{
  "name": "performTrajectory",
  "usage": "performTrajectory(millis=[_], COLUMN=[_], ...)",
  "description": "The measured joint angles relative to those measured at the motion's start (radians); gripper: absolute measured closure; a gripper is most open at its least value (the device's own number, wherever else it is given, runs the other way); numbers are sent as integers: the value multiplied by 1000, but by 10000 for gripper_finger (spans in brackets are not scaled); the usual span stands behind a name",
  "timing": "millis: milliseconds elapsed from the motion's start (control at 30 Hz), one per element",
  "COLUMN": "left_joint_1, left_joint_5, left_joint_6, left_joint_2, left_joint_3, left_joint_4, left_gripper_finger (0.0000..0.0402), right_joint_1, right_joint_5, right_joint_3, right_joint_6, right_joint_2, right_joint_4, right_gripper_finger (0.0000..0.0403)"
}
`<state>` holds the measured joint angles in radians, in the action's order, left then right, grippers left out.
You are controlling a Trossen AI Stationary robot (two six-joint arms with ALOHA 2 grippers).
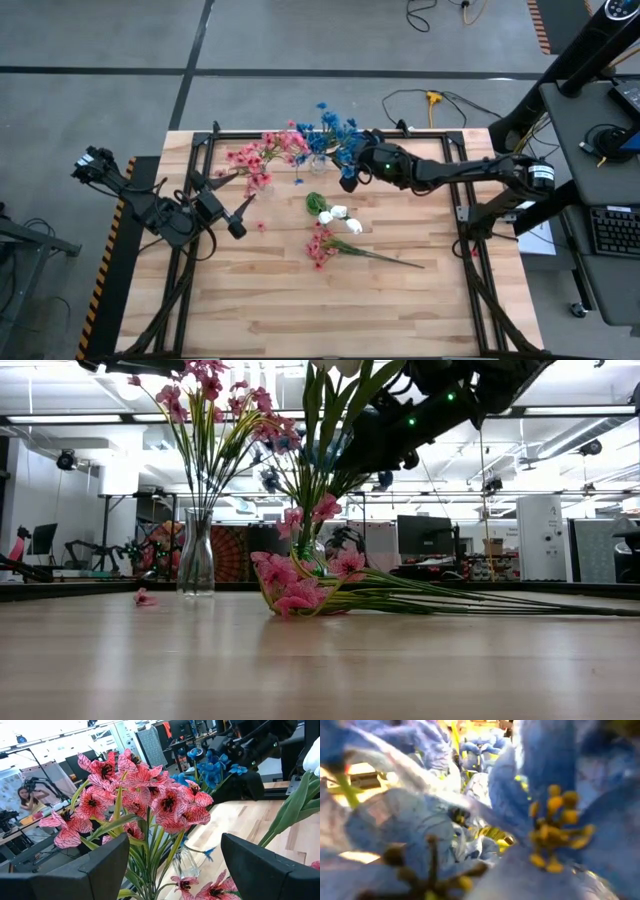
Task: Sort flowers into vase by color
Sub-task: Put the blue flowers into the right transparent vase
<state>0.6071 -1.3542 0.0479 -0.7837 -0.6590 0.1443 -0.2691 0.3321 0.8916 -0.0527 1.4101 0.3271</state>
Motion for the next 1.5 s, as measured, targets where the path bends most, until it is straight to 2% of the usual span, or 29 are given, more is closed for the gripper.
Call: performTrajectory(millis=[233,467,1500], left_joint_1=[0,0,0], left_joint_5=[0,0,2], left_joint_6=[0,0,-1], left_joint_2=[0,0,0], left_joint_3=[0,0,0], left_joint_4=[0,0,0], left_gripper_finger=[106,106,106], right_joint_1=[0,0,-31], right_joint_5=[0,0,-79], right_joint_3=[91,129,134], right_joint_6=[-34,-67,-50], right_joint_2=[0,0,35], right_joint_4=[-151,-196,-184], right_gripper_finger=[77,77,77])
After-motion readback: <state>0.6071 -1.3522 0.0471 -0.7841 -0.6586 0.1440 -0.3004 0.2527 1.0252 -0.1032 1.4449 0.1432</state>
